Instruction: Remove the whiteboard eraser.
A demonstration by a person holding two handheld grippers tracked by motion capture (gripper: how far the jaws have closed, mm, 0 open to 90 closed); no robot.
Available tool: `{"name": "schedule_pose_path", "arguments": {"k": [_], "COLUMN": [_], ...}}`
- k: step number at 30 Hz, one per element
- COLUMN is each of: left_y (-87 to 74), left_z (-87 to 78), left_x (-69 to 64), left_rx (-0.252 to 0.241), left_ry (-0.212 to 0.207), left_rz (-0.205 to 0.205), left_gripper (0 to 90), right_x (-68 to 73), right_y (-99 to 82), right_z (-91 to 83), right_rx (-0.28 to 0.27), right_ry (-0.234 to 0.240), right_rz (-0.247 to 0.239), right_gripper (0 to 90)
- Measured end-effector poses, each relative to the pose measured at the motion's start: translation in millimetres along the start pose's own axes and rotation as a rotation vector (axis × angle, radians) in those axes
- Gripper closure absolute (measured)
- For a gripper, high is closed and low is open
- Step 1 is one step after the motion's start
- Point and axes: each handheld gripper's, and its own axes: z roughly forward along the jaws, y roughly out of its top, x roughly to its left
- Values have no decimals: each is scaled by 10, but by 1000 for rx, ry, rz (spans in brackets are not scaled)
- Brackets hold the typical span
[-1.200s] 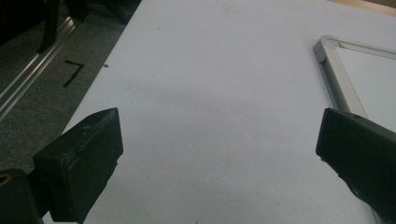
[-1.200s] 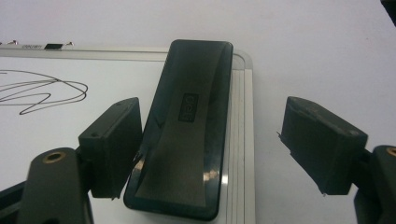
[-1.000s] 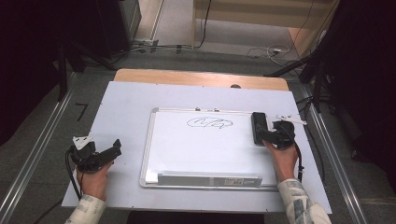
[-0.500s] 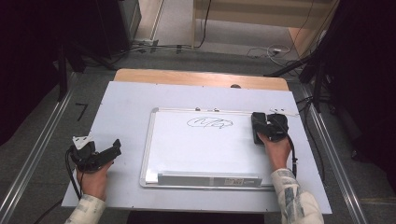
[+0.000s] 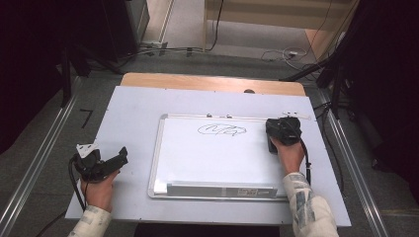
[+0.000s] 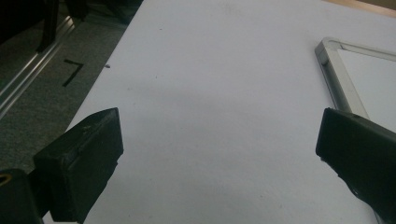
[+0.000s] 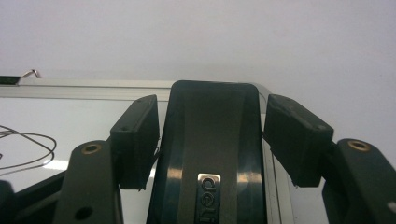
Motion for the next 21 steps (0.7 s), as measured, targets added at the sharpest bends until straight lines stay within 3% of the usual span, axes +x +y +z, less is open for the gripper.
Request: {"name": "schedule_pose_path", "arguments": {"k": [21], "left_y": [4], "left_z": [0], "left_x": [1], "left_rx": [-2], "left_ry": [-1], "left_rz": [1], "left_gripper": [8], "right_x": [34], "right_y": [0], "right_z": [115], "right_rx": [55], "right_ry": [-21], "right_rz": [-10], "right_gripper": [368]}}
